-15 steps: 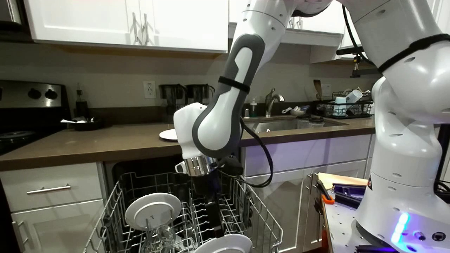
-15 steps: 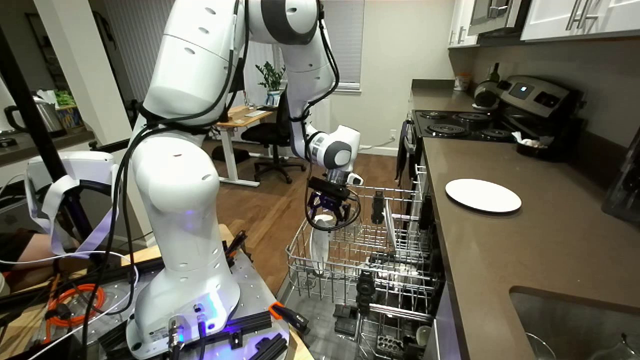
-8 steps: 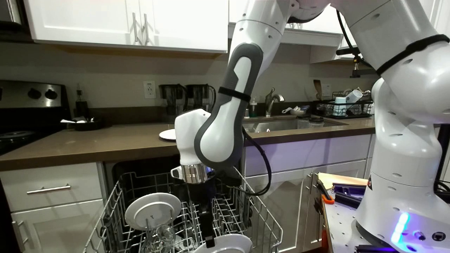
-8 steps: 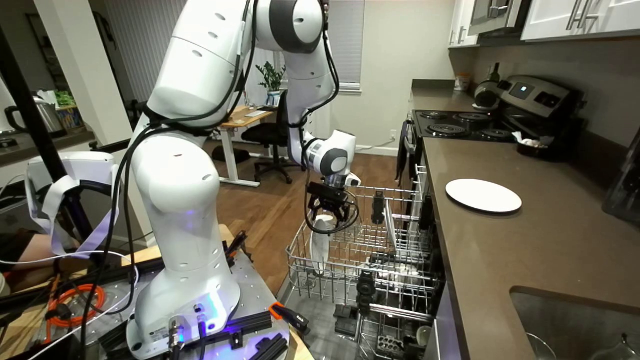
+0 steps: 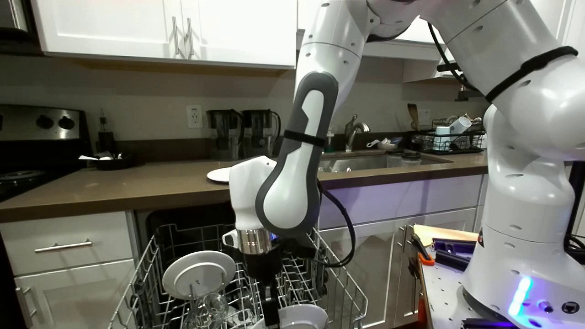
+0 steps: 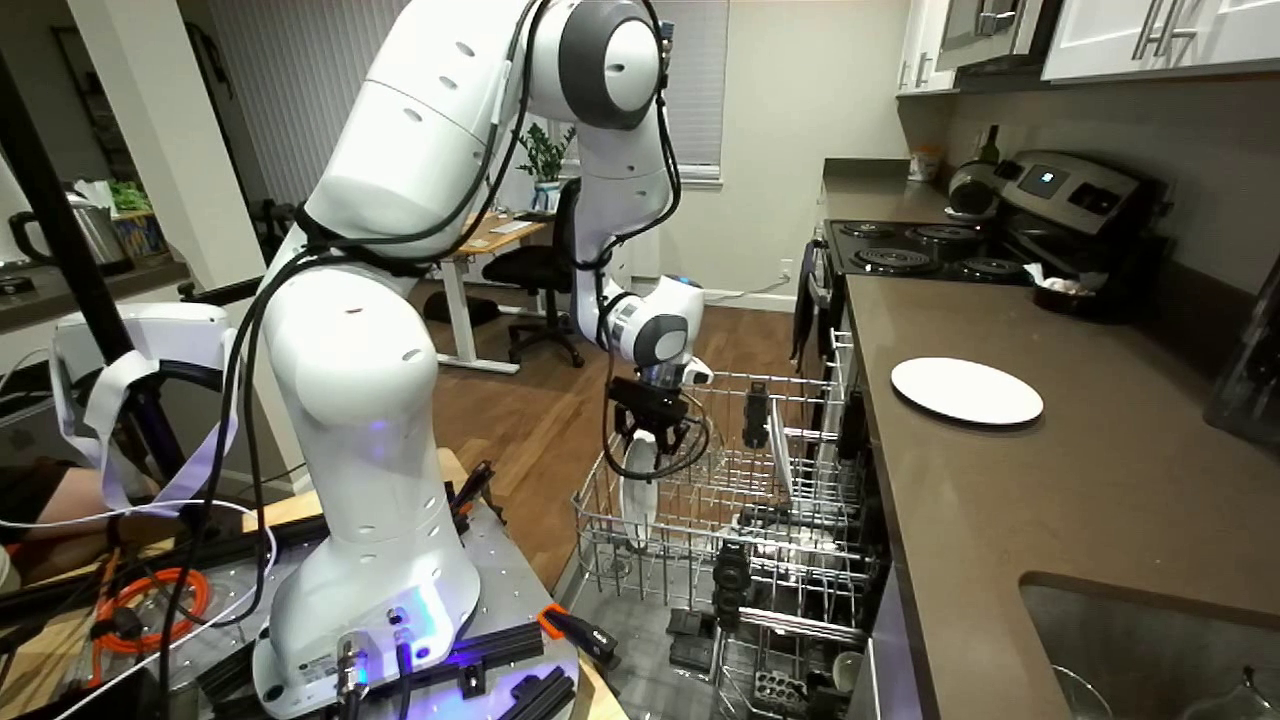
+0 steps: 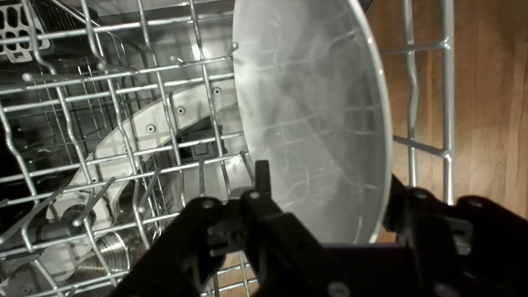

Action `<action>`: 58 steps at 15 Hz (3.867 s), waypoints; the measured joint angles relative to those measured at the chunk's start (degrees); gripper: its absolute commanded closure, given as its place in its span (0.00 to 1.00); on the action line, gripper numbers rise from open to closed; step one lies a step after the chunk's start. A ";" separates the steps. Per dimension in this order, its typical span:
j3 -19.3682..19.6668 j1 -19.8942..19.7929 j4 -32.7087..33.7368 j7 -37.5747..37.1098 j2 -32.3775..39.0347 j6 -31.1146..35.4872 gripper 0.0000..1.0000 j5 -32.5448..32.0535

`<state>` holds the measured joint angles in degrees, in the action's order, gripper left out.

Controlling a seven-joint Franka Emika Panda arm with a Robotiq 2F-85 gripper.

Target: Pick up the white plate on the right side of the dishwasher and put it on top of the plate on the counter

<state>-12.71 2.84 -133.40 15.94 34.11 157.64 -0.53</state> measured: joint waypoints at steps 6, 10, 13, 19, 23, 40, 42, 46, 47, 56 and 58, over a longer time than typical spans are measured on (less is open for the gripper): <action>-0.24 -0.08 1.73 0.04 0.48 -6.09 0.95 0.00; -0.16 -0.70 3.42 0.86 0.32 -9.76 0.92 0.02; -0.52 -2.73 3.58 2.89 -0.57 -11.47 0.92 0.38; -2.41 -6.97 3.41 8.54 -6.39 -18.95 0.91 4.48; -2.19 -7.08 3.22 10.07 -11.91 -23.80 0.91 5.95; 4.09 4.27 0.47 -12.51 -29.65 -26.83 0.91 -20.24; 4.12 4.98 0.47 -16.82 -30.34 -27.40 0.91 -25.82; 4.67 5.14 0.48 -23.31 -31.02 -28.46 0.91 -34.78; 5.12 5.09 0.50 -24.41 -31.09 -28.77 0.91 -36.56; 7.99 4.75 4.15 -26.85 -31.00 -33.82 0.91 -45.54; 7.94 4.79 5.58 -26.85 -30.73 -35.30 0.91 -46.18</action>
<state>-4.77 7.63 -127.83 -10.91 3.38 122.34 -46.72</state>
